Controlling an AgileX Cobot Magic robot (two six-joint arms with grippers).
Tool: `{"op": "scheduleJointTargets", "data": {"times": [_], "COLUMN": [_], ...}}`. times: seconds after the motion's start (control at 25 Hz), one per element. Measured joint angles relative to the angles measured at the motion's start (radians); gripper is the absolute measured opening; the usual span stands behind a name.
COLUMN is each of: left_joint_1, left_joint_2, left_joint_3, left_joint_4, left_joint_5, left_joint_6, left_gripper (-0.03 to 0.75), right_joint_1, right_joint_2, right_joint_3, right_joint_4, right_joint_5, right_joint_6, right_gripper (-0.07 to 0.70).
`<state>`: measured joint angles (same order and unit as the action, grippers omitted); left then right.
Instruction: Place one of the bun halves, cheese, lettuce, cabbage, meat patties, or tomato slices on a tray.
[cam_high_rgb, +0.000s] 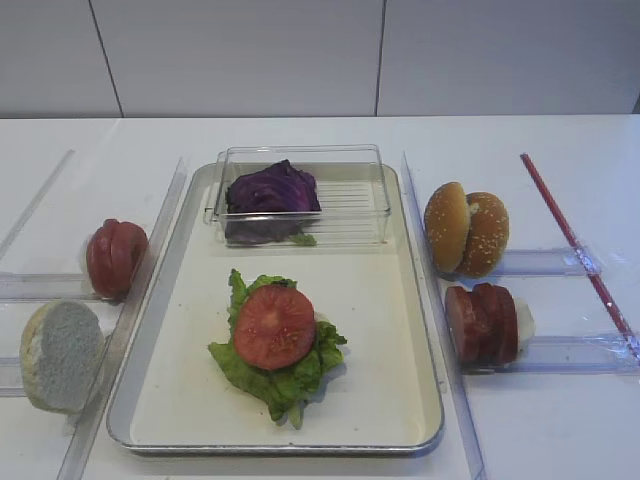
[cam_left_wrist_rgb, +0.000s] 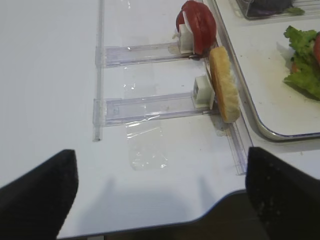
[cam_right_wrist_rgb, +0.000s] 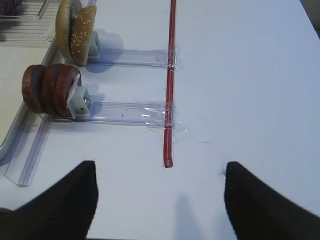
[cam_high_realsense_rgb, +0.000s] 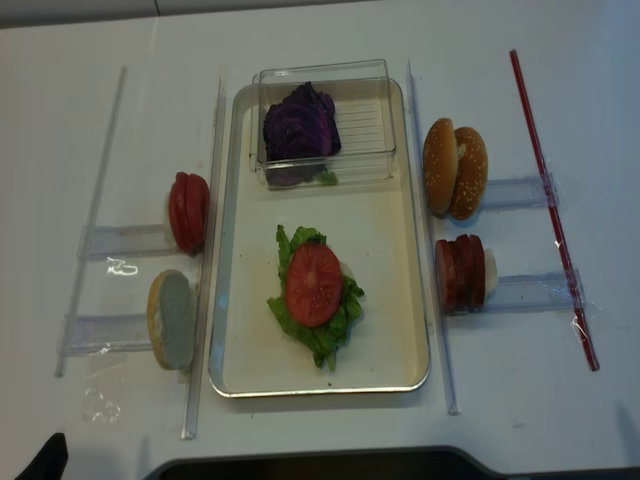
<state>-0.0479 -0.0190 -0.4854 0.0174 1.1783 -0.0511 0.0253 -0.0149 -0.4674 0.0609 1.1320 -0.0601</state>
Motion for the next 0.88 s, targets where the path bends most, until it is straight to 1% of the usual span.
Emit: {"op": "scheduleJointTargets", "data": {"times": [0.88], "left_joint_1": [0.0], "left_joint_2": [0.0], "left_joint_3": [0.0], "left_joint_4": [0.0], "left_joint_5": [0.0], "left_joint_6": [0.0], "left_gripper": [0.661], "right_joint_1": [0.0], "right_joint_2": [0.0], "right_joint_3": [0.0], "right_joint_4": [-0.007], "right_joint_5": [0.0], "right_joint_6": [0.013], "right_gripper": [0.562]}}
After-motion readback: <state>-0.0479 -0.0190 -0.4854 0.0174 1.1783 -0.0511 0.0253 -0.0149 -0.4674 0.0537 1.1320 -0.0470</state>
